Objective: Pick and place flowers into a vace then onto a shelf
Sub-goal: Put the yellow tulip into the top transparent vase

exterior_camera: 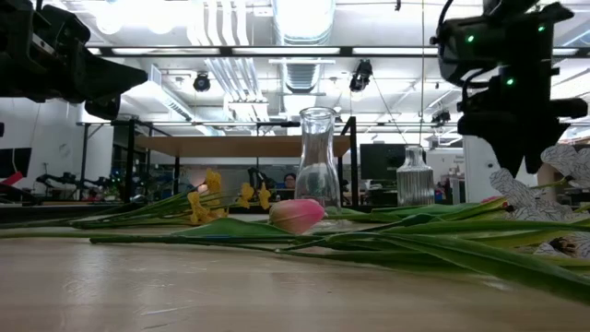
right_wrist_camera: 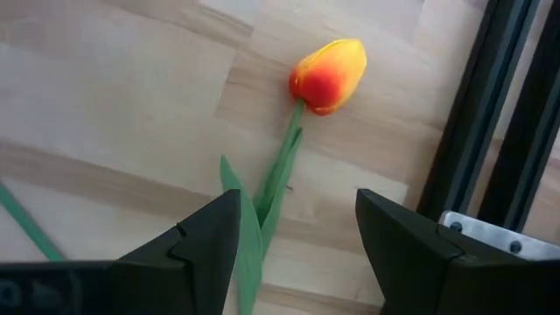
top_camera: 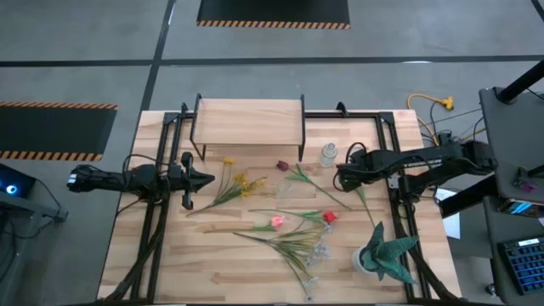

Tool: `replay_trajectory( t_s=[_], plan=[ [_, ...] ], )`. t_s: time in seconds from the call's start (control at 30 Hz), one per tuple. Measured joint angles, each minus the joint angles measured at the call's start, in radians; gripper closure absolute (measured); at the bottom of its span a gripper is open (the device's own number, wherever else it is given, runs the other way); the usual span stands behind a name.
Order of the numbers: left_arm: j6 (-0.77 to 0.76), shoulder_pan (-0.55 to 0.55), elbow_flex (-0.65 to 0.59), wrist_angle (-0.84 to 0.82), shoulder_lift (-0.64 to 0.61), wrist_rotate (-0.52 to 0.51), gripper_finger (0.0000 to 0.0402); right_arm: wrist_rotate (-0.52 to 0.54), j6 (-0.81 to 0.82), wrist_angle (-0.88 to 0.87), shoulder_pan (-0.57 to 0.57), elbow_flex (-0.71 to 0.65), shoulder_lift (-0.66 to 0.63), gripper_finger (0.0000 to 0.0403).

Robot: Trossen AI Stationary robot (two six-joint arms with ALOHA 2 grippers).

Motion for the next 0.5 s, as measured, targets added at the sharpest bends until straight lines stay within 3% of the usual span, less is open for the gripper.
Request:
replay_trajectory(
  t_s=[0.5],
  plan=[
    [0.0, 0.0, 0.0, -0.013, 0.0, 0.001, 0.0399, -0.101, -0.135, 0.173, -0.137, -0.104, 0.051, 0.0183]
  ],
)
